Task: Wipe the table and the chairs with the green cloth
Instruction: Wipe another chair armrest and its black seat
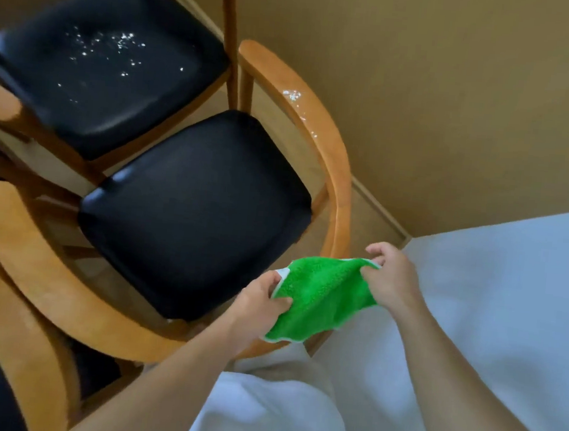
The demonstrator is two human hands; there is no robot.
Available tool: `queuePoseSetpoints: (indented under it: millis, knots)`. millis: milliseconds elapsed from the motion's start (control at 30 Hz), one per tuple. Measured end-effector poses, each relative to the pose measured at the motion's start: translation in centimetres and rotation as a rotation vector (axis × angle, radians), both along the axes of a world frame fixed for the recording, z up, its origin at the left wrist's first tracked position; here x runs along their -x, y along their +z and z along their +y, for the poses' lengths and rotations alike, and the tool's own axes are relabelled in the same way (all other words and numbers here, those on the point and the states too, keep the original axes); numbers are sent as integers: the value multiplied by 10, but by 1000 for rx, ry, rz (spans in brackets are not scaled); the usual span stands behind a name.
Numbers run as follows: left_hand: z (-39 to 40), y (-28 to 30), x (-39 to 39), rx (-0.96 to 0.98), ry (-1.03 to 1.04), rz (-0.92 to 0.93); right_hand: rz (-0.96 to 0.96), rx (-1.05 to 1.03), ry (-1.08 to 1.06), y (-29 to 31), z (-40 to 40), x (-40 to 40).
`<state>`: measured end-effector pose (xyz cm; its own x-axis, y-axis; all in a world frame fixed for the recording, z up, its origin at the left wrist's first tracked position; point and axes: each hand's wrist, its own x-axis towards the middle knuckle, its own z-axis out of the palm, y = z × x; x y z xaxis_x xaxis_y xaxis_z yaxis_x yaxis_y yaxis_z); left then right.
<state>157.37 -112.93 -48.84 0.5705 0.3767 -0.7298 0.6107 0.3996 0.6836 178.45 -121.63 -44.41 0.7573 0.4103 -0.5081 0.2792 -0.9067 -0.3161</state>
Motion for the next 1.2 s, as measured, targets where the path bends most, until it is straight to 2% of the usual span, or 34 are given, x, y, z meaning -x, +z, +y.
queuePoseSetpoints:
  millis: [100,133,267,333,500,600,867,967,1100,1200]
  knots:
    - [1,-6,-29,-188,-162,132,-213,0,-74,-10,-1,-3]
    - [3,-8,-33,-250,-256,193,-172,11,-116,-13,0,3]
    - [4,-11,-36,-400,-491,435,324,13,-172,-34,4,51]
    - [3,-11,-33,-392,-522,490,316,24,-189,-46,11,63]
    - [4,-2,-29,-300,-466,516,181,41,-223,-63,34,49]
    - [10,2,-42,-299,-447,503,144,44,-138,-72,46,26]
    - [59,9,-100,-335,-344,297,107,21,163,-112,93,-44]
    - [73,7,-119,-287,-215,278,16,23,345,-126,116,-67]
    - [101,1,-160,-227,-72,360,-107,-49,635,-135,141,-97]
    - [116,-1,-187,-181,155,434,-151,-144,763,-137,160,-119]
